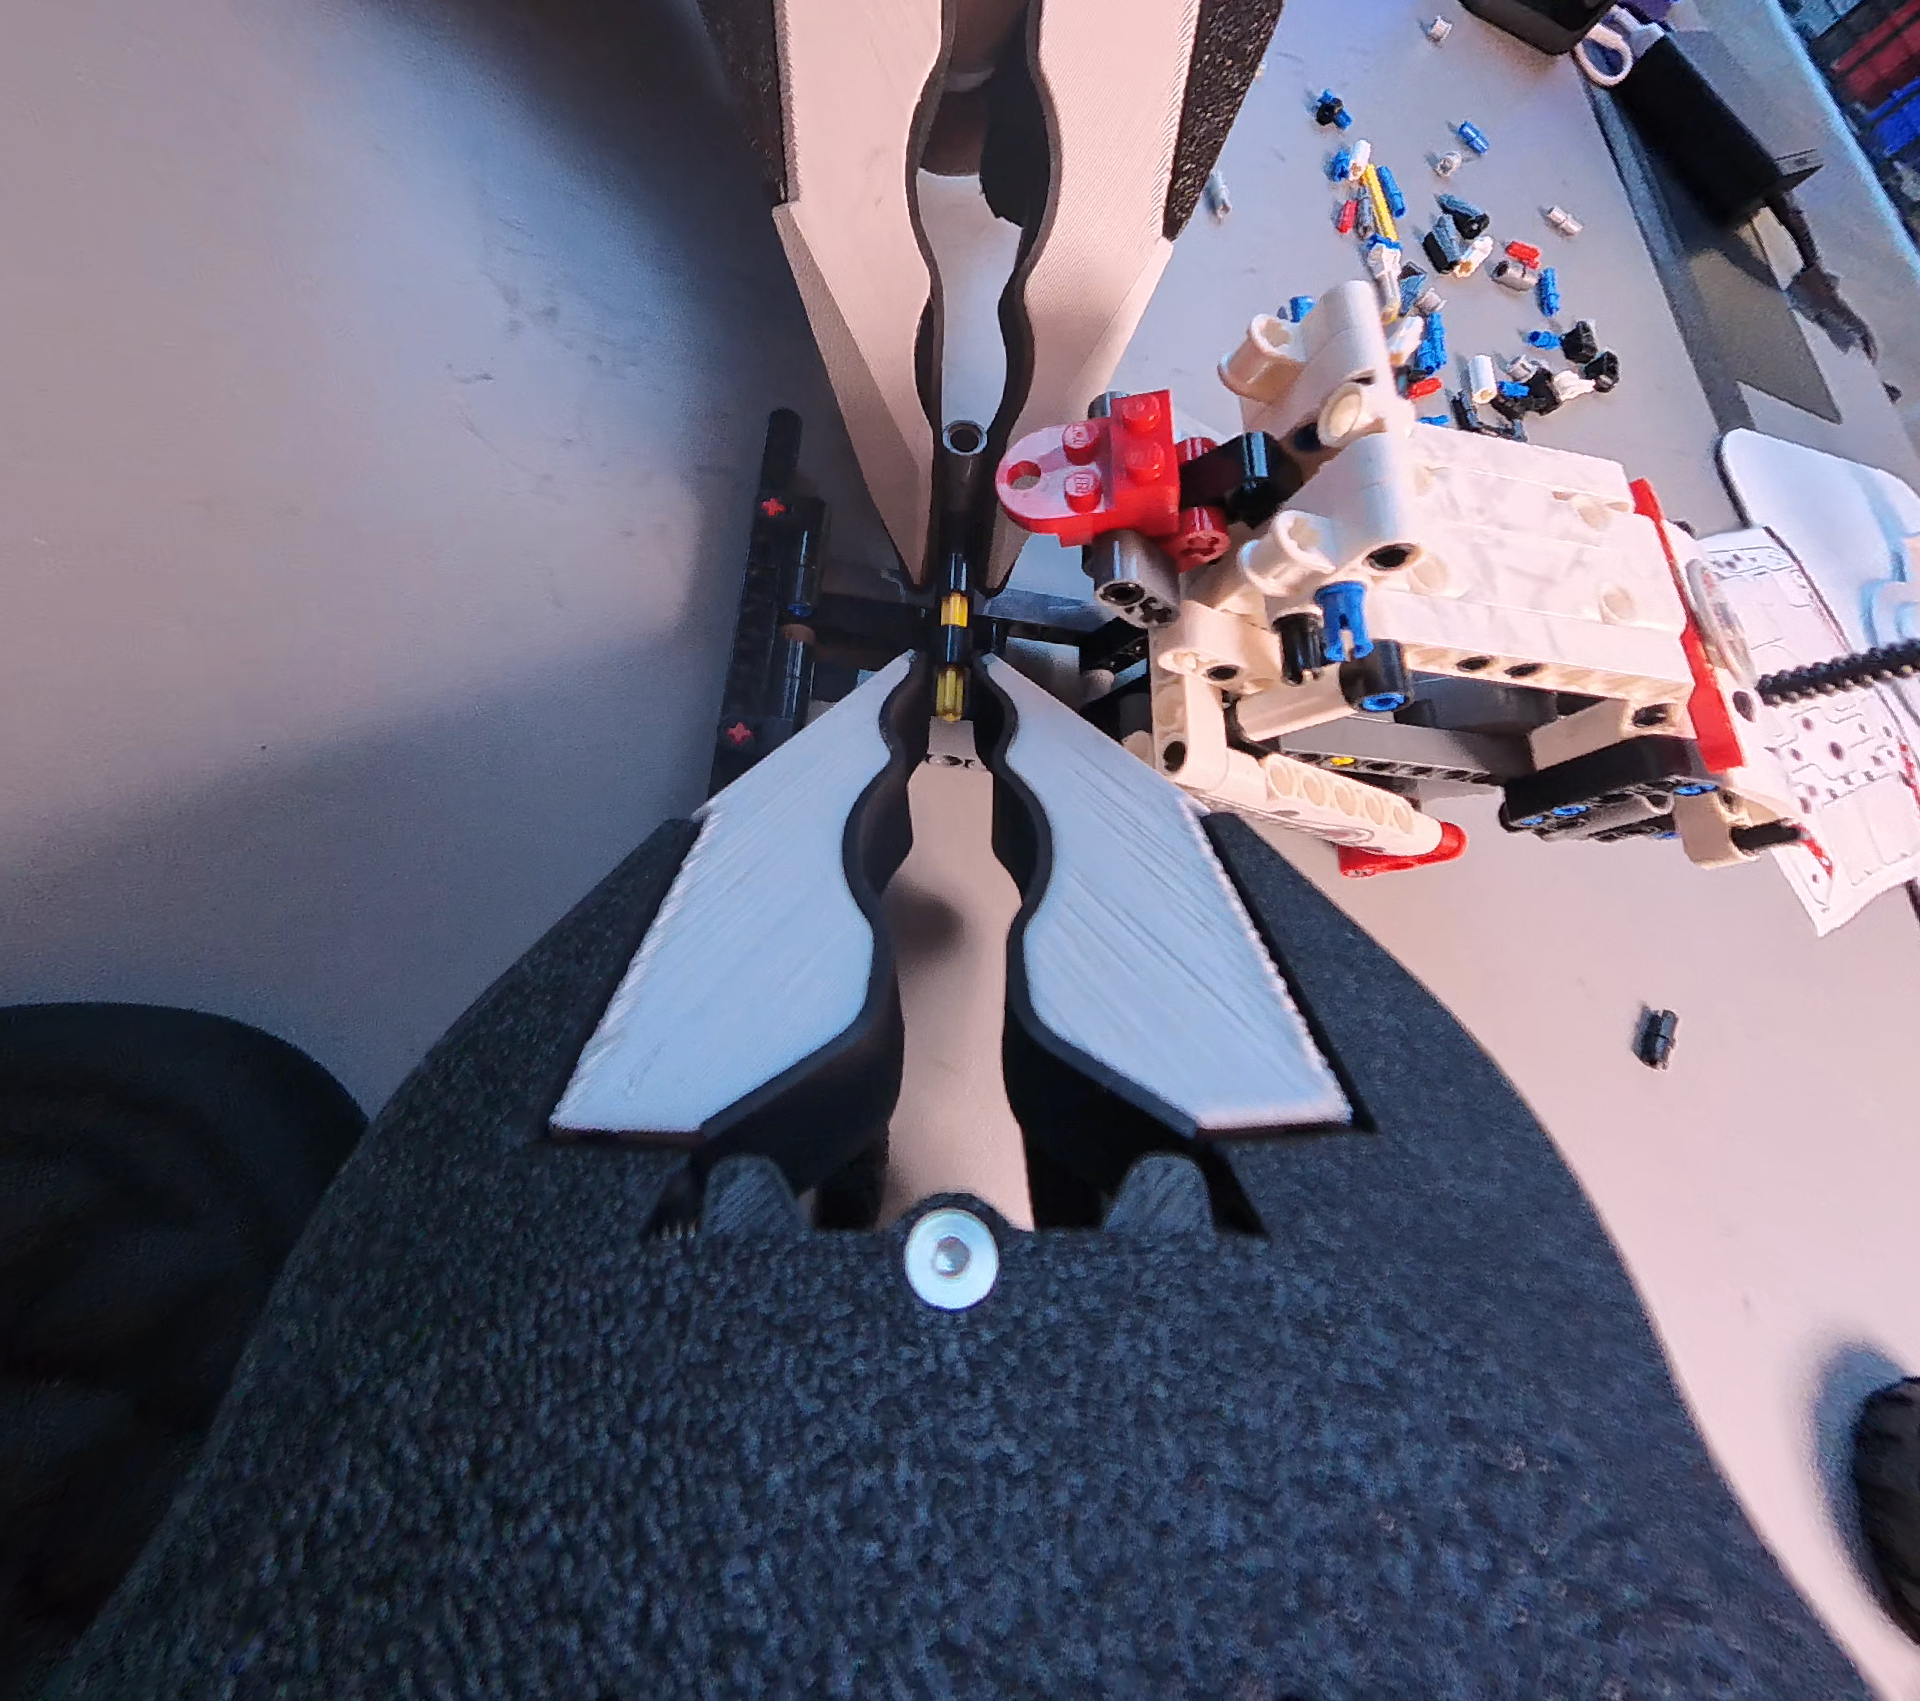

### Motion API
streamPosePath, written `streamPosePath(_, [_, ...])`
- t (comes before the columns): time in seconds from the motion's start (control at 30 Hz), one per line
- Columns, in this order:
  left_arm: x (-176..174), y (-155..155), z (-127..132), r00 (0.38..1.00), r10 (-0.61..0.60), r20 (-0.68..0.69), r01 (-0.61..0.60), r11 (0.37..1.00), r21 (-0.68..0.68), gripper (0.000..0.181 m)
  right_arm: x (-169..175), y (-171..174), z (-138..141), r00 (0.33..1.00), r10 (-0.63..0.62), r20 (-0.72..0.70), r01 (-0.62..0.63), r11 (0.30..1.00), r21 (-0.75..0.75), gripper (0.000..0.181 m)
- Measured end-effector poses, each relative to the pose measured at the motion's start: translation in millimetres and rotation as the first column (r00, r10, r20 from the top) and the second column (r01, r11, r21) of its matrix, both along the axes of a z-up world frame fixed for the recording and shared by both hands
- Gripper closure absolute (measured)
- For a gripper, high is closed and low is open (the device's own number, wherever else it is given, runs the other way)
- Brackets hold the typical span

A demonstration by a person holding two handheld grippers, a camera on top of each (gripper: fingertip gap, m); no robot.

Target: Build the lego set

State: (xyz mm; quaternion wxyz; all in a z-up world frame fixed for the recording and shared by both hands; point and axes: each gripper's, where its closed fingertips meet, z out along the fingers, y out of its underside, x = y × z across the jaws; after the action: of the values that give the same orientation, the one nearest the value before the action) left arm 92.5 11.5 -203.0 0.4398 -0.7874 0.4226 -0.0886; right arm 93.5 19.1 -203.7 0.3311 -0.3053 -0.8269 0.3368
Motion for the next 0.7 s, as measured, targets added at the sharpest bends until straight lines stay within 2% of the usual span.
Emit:
streamPosePath(0.6, [-1.3, -1.4, 0.4, 0.999, -0.025, 0.038, 0.025, 1.000, 0.005, 0.175, -0.1, -0.9, 0.6, 1.000, 0.003, 0.004, -0.003, 1.000, -0.020, 0.174])
streamPosePath(0.7, [-3.4, -2.6, 0.8, 0.998, -0.027, 0.059, 0.027, 1.000, 0.005, 0.175, 1.6, 0.7, 6.4, 1.000, 0.008, -0.029, -0.008, 1.000, -0.029, 0.172])
